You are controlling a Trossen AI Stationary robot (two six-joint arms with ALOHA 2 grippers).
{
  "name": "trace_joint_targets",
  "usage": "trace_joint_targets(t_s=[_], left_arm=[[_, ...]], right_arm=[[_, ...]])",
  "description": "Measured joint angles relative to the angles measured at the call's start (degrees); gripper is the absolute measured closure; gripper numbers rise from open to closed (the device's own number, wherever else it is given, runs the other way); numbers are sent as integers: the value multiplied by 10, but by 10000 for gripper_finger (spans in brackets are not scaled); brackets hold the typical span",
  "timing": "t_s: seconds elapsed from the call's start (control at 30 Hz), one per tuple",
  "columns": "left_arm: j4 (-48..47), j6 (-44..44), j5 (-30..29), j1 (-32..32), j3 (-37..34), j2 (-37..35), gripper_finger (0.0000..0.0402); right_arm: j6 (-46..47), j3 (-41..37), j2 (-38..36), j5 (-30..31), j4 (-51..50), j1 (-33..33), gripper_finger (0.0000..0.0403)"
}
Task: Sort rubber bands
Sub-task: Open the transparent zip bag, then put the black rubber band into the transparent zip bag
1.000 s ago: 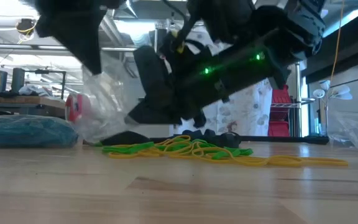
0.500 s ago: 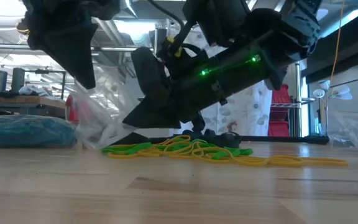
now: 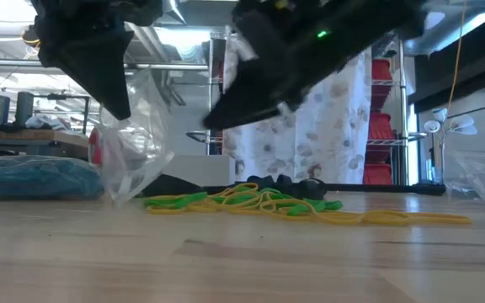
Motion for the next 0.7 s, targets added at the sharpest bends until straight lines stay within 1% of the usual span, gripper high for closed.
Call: trace_joint_targets(t_s=[0.13, 0.23, 0.3, 0.37, 0.5, 0.53, 0.63, 0.7], left_arm=[[1, -6, 0, 0, 0, 0, 400], [3, -6, 0, 0, 0, 0, 400], [3, -5, 0, 0, 0, 0, 400], [4, -5, 0, 0, 0, 0, 400], [17, 5, -1, 0, 0, 0, 400], [16, 5, -1, 0, 0, 0, 400], [16, 5, -1, 0, 0, 0, 400], [16, 5, -1, 0, 0, 0, 400]], right_arm=[[1, 0, -57, 12, -147, 1, 258], [12, 0, -93, 49, -251, -3, 258], [20, 0, -107, 69, -318, -14, 258], [34, -2, -111, 65, -368, -34, 258], [36, -39, -111, 8, -380, -80, 258], [37, -50, -111, 2, -377, -92, 258], [61, -72, -111, 17, -387, -127, 258], [82, -79, -111, 4, -380, -149, 258]])
